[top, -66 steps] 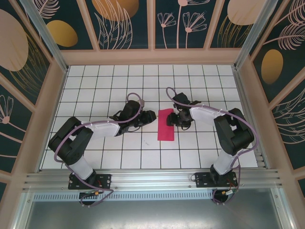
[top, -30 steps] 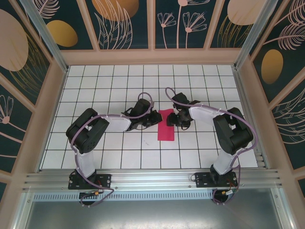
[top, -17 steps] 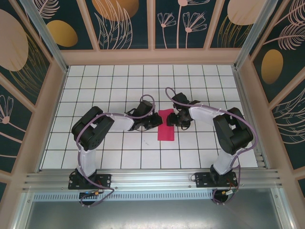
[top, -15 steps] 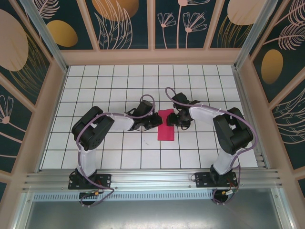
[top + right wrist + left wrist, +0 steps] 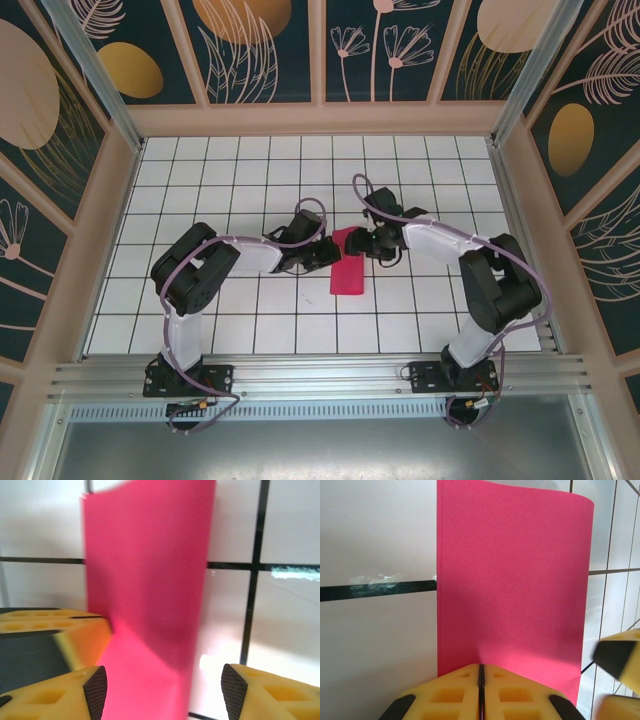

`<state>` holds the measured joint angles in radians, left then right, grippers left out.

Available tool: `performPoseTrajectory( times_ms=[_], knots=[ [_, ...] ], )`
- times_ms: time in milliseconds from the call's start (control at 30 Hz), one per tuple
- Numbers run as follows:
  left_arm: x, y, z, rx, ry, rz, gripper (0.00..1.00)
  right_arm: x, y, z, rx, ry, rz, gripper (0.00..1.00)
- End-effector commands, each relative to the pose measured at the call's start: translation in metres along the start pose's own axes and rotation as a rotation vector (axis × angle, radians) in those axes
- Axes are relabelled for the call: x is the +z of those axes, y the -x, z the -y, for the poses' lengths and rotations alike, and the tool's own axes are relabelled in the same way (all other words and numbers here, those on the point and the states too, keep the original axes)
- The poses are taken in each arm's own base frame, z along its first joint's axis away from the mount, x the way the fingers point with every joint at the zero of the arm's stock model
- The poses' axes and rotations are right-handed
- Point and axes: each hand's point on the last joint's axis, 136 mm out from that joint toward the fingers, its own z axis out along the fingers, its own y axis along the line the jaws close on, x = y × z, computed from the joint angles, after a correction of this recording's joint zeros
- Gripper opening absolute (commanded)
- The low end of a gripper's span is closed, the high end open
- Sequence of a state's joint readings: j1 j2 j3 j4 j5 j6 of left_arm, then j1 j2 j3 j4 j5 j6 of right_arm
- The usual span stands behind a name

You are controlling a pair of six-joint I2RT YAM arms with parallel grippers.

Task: Fold a paper plane with a square sheet of paper (pick it up from the middle)
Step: Hold the square sheet of paper at the center of the table, then fold the square sheet of paper in half at the center of the table.

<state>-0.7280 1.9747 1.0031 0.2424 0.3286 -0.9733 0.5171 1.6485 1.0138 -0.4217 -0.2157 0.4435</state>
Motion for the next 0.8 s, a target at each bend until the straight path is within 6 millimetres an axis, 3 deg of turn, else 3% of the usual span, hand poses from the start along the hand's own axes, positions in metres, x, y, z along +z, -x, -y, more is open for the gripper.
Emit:
performPoseTrajectory(
  times_ms=[0,100,200,333,767],
  knots=[
    [0.010,-0.017,-0.034,-0.007,0.121,-0.046,0.12,-0.017,0.010,-0.018,0.028,0.107,0.052,0.59],
    [0.011,-0.017,-0.034,-0.005,0.120,-0.050,0.12,-0.016,0.006,-0.028,0.032,0.190,0.035,0.36],
    [0.011,-0.017,-0.035,-0.005,0.122,-0.049,0.12,-0.008,-0.002,-0.032,0.042,0.237,0.001,0.20],
    [0.012,-0.017,-0.034,-0.005,0.121,-0.051,0.12,0.006,-0.011,-0.022,0.068,0.235,-0.033,0.16],
    [0.017,-0.021,-0.039,-0.006,0.135,-0.071,0.11,0.037,-0.039,0.026,0.139,0.177,-0.098,0.17]
  ],
)
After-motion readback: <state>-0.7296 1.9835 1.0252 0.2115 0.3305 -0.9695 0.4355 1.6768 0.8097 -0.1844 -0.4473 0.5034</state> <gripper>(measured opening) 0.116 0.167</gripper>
